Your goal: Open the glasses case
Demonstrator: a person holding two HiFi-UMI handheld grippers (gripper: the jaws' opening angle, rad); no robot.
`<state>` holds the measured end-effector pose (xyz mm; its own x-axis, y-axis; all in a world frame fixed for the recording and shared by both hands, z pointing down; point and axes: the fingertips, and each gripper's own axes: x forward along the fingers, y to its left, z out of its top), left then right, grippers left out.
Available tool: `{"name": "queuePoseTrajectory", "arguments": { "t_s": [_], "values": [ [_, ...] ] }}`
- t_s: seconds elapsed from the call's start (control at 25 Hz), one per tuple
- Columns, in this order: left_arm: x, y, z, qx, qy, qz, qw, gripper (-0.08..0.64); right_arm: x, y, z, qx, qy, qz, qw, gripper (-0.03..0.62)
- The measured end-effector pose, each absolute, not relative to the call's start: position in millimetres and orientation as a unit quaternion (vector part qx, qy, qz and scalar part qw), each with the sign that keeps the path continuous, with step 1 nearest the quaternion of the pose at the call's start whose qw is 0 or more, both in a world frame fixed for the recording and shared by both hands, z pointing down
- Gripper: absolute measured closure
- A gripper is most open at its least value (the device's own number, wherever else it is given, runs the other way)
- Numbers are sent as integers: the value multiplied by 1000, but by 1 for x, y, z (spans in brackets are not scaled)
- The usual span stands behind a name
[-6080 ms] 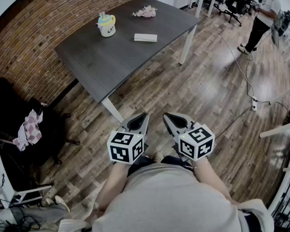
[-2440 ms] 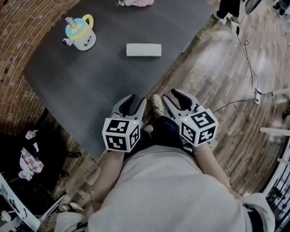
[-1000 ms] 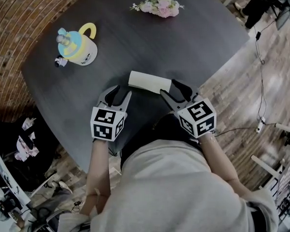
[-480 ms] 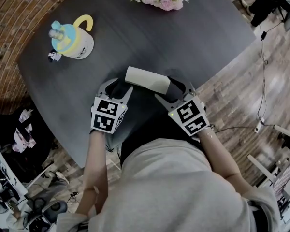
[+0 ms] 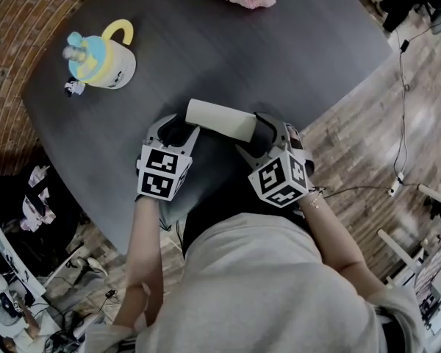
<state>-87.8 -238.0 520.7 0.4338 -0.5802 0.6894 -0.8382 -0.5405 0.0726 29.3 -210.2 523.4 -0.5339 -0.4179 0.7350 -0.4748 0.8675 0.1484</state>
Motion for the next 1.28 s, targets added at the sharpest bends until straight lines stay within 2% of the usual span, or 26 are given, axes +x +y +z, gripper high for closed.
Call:
{"name": "queuePoseTrajectory", "arguments": {
  "t_s": [0.12,0.24,0.4,0.6,1.12,1.28],
  "values": [
    [-88,-238,520,823,-429,312,205,364,30,-209,527,250,-874,28,415,264],
    [-85,-238,517,828,-421,314,195,367,32,-210,528,249,-873,24,419,301],
    [-81,-237,514,835,-411,314,189,416,33,-212,526,250,-875,30,414,291],
    [-81,-241,504,839,-415,303,181,422,32,-214,515,263,-879,34,396,316],
    [-70,-280,480,834,-451,277,156,425,37,-240,490,264,-891,-9,369,516],
    [-66,-294,478,833,-455,276,151,430,40,-253,490,238,-896,-27,374,553]
  ]
}}
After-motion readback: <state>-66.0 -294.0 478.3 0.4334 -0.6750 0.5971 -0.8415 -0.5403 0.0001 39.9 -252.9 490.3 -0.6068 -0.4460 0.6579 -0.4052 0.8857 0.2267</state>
